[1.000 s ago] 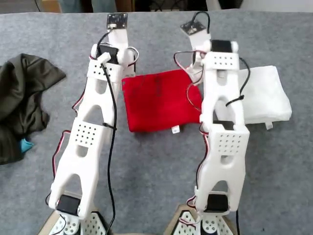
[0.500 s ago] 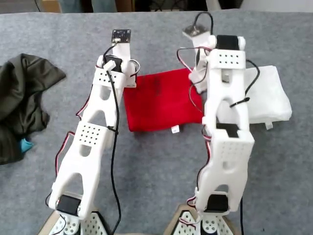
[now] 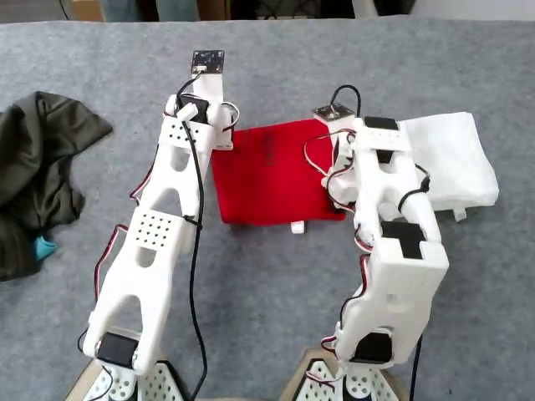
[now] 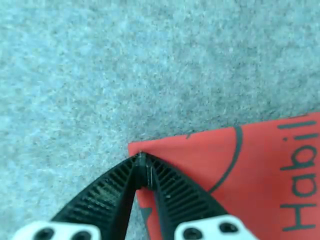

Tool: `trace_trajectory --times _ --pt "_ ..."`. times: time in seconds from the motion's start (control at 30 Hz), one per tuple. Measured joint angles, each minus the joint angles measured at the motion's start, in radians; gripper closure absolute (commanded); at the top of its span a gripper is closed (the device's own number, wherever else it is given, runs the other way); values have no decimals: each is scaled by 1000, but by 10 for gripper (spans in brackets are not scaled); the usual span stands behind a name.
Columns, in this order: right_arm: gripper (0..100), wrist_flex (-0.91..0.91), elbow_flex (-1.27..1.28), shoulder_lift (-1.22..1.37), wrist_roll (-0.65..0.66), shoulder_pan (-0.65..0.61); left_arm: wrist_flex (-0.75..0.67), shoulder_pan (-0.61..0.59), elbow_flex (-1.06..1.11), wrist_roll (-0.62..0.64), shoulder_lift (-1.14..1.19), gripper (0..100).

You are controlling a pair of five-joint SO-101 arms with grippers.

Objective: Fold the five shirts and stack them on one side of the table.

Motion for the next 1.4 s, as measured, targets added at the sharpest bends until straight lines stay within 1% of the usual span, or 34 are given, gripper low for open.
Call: trace_trajectory --times 0.1,0.37,0.47,0.6,0.67,0.77,0.87,0.97,1.13,1.27,1.4 --pt "984 49 -5 -25 -3 3 0 0 0 0 0 971" --pt "984 328 -187 -212 0 17 0 -6 0 0 2 971" --pt "984 428 -213 -284 0 17 11 -6 -3 0 2 971" --pt "979 446 -143 -354 -52 17 31 -6 -9 -3 2 971" --pt "934 445 -89 -371 -106 6 31 -6 -9 -3 2 971" --pt "794 382 -17 -381 -227 -31 31 -8 -9 -3 2 971" --pt "644 287 52 -381 -387 -74 57 -20 -11 -3 2 971" --pt "555 167 117 -381 -520 -115 72 -28 -12 -3 2 971" --pt "544 -2 166 -381 -654 -181 72 -29 -12 -3 2 971" --pt "544 -75 167 -370 -729 -219 72 -29 -12 -3 2 971" --pt "563 -138 167 -279 -783 -229 72 -29 -12 -3 2 971"
